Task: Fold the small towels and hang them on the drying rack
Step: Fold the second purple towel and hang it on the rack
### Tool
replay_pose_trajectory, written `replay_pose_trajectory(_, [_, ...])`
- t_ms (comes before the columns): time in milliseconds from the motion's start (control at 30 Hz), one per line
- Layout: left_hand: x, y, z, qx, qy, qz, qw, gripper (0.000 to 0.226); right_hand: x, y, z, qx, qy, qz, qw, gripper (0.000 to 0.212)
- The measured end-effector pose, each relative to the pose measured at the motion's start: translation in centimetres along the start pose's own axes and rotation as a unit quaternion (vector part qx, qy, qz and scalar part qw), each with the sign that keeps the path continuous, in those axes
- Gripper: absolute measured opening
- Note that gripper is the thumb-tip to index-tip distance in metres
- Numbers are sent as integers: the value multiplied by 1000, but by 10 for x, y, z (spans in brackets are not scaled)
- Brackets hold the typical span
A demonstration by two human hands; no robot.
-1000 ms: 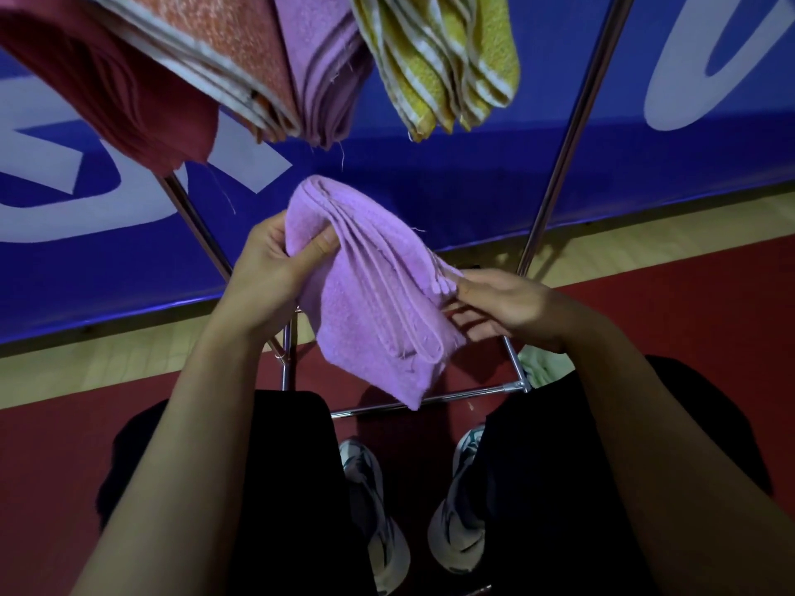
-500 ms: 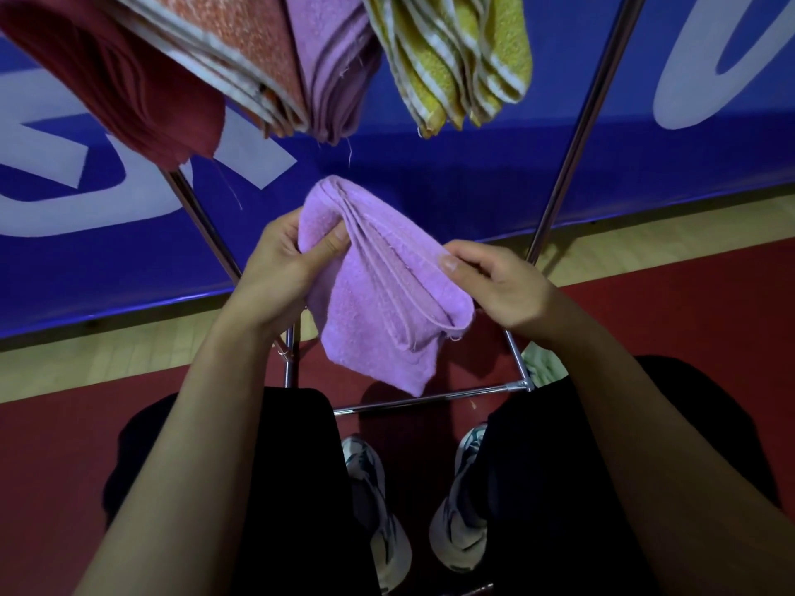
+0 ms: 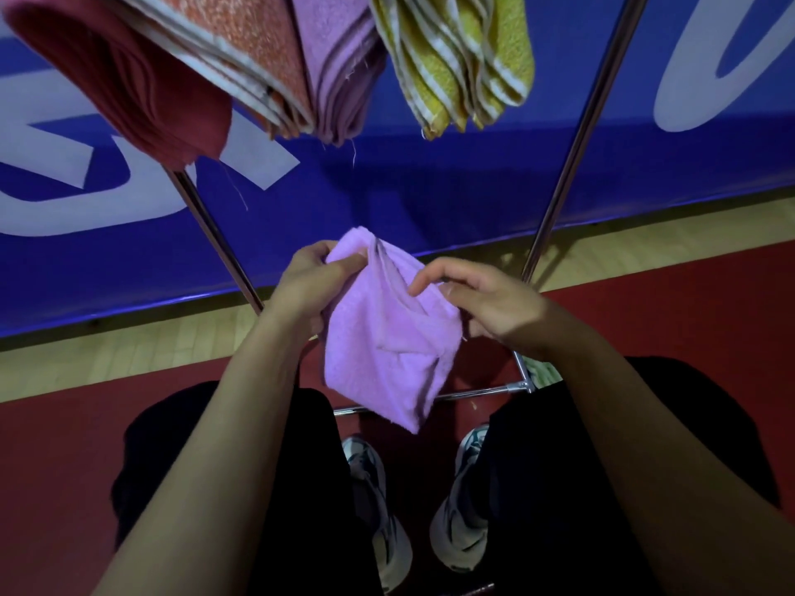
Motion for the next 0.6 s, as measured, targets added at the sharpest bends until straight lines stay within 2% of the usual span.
replay_pose_trajectory(100, [-2,-9,-2,34,-33,39,998,26,1,-6,0,86,-71,-19,994,45])
replay_pose_trajectory(167, [-5,-16,-3,31,-34,39,998,28,3,-9,2,85,-100,-11,991,36])
replay_pose_trajectory(200, [-4,-19,-5,22,-30,36,999,28,5,-10,5,66,-115,-3,991,32])
replay_pose_trajectory(233, [-5,-20,-5,11,-28,35,999,27,6,-11,7,18,-134,5,991,36])
replay_pose_trajectory(300, [-5,-22,-3,9,-29,36,999,26,7,-14,6,-122,-134,-1,983,73])
replay_pose_trajectory(333, [-5,-23,-3,16,-33,34,999,25,6,-19,4,-166,-121,-19,978,83])
replay_pose_trajectory(367, [-6,-25,-2,26,-41,32,998,24,5,-23,2,-185,-105,-38,976,83])
replay_pose_trajectory(400, [-7,-27,-2,42,-49,32,997,23,4,-26,0,-195,-96,-49,975,73])
replay_pose_trajectory(467, [-8,-28,-1,61,-69,43,995,23,7,-24,3,-221,-83,-20,971,42])
replay_pose_trajectory(500, [-8,-27,-1,69,-81,52,993,25,10,-21,8,-215,-84,-1,973,34])
replay_pose_trajectory(600, [-4,-23,-3,171,-124,76,975,32,17,-12,18,-62,-115,65,989,31])
Point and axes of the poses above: each hand's wrist, its own x-axis towards the middle knuckle, its own y-axis out of the back of the hand, z = x × y, the point moved 2 cm from there along x, towards the middle knuckle
